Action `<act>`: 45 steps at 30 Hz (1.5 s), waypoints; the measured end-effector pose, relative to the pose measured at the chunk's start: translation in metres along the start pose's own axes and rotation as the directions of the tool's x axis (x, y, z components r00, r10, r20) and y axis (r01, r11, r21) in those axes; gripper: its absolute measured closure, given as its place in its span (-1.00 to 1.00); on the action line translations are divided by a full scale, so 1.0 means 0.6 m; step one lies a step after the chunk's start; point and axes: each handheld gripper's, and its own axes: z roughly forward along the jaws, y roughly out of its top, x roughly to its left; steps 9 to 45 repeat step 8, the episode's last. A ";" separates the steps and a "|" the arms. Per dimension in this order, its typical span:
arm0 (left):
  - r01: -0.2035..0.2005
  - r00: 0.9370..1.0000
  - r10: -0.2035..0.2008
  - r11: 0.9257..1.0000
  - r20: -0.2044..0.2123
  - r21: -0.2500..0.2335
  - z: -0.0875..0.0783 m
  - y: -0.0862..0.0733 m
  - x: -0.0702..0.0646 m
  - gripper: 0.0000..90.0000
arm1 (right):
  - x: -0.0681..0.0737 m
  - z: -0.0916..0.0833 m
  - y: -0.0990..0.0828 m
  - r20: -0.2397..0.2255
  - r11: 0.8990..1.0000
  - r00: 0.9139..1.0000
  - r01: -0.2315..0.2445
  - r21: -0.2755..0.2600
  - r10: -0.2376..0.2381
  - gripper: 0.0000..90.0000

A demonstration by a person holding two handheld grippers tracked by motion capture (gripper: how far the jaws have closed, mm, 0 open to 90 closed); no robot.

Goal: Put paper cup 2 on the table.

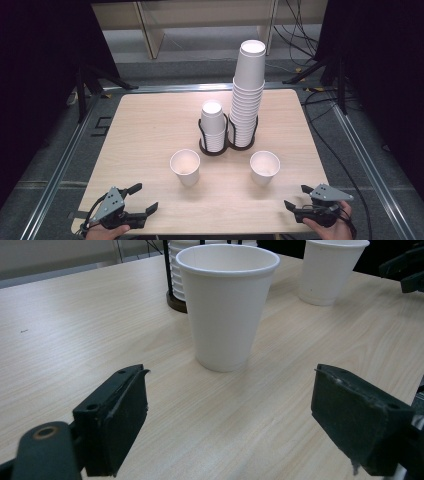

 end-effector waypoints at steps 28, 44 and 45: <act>0.007 1.000 -0.007 1.000 0.002 -0.002 0.001 0.000 0.001 -0.67 | -0.003 0.003 -0.003 -0.014 1.000 1.000 -0.019 0.006 0.019 -0.61; 0.007 1.000 -0.007 1.000 0.002 -0.002 0.001 0.000 0.001 -0.67 | -0.003 0.003 -0.003 -0.014 1.000 1.000 -0.019 0.006 0.019 -0.61; 0.007 1.000 -0.007 1.000 0.002 -0.002 0.001 0.000 0.001 -0.67 | -0.003 0.003 -0.003 -0.014 1.000 1.000 -0.019 0.006 0.019 -0.61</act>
